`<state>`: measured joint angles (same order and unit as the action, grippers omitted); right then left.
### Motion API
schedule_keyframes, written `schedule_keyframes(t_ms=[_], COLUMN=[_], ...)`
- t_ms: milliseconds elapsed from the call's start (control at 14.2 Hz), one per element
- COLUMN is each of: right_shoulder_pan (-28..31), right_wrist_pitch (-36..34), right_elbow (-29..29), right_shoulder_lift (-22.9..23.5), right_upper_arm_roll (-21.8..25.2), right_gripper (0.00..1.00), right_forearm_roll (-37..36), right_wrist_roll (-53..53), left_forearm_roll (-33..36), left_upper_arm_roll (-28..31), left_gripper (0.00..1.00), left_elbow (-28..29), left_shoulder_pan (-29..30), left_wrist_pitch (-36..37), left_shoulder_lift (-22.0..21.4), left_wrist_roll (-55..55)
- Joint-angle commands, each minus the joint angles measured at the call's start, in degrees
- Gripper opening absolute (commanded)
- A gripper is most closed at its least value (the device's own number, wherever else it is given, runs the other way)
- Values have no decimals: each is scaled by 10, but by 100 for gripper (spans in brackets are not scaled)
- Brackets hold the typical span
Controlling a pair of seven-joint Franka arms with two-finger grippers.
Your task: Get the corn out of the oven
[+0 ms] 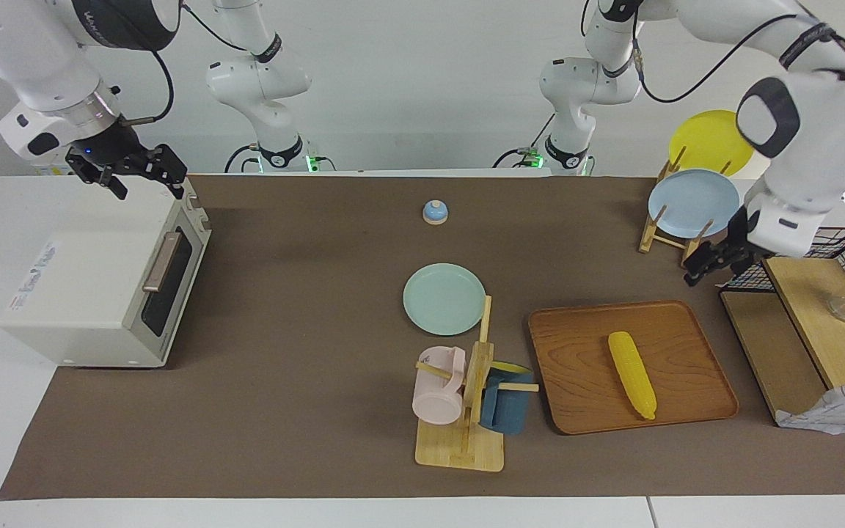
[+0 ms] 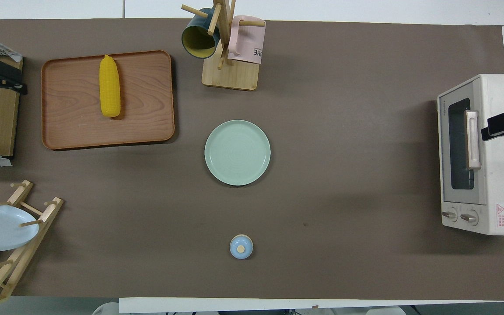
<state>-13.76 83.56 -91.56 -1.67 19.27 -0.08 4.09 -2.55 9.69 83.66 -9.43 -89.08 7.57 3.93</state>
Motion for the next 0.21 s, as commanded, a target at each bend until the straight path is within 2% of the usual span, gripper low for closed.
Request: schedule_keyframes(t_ms=[0, 141], right_shoulder_pan=[41, 102], right_wrist_pitch=[-9, -9], right_elbow=[13, 10], right_shoulder_lift=[11, 4], right_upper_arm_roll=[-24, -94], right_gripper=[100, 100], right_forearm_roll=[14, 9], right_wrist_roll=[13, 10], left_forearm_roll=[5, 7], left_upper_arm_roll=[-4, -5], left_gripper=[100, 100], left_elbow=[-30, -30], left_shoulder_pan=[25, 25], left_wrist_pitch=[65, 73], left_shoulder_lift=[-16, -18], left_wrist_roll=[-51, -56])
